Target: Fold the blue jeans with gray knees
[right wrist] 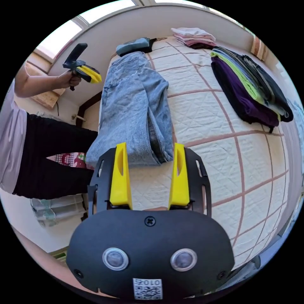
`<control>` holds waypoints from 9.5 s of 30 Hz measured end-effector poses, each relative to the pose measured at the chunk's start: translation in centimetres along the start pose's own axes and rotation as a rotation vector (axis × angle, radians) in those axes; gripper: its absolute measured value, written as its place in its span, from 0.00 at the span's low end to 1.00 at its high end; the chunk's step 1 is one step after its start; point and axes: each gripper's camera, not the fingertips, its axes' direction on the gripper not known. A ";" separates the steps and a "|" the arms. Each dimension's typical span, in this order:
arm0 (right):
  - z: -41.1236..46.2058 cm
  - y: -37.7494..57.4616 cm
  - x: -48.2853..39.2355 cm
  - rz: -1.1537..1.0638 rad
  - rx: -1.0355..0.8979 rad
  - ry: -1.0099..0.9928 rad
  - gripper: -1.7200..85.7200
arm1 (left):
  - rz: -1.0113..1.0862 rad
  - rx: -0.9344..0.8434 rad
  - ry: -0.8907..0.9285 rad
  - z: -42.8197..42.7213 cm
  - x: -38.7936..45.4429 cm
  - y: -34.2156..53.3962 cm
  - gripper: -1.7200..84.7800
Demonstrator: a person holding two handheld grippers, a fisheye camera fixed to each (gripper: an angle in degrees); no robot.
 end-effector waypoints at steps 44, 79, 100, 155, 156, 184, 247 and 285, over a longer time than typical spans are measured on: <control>3.1 -8.4 -7.9 0.084 -0.164 -0.034 0.05 | -0.257 -0.058 -0.272 7.2 -6.2 0.0 0.20; -0.3 -9.9 -13.6 0.298 0.235 0.051 0.05 | -0.839 0.394 -0.407 -5.4 -21.9 13.6 0.18; -3.9 14.9 -11.4 0.551 0.406 -0.022 0.06 | 0.318 0.220 -0.410 2.4 17.8 2.8 0.12; 9.1 17.0 -5.0 0.849 0.238 -0.051 0.04 | 0.143 -0.060 -0.285 7.2 7.7 -2.2 0.08; 9.6 17.2 -3.7 0.883 0.261 -0.120 0.04 | 0.137 -0.058 -0.298 7.3 7.5 -2.3 0.09; 10.5 16.4 -1.3 1.258 0.277 -0.354 0.18 | -0.205 -0.203 0.064 -6.6 -9.4 0.2 0.13; 6.3 -70.3 -4.0 0.888 0.153 -0.541 0.10 | -0.177 -0.347 -0.356 -71.3 -73.7 12.7 0.08; -2.9 -75.8 -15.4 0.487 -0.149 -0.269 0.05 | -0.210 -0.126 -0.358 -62.4 -51.4 28.9 0.02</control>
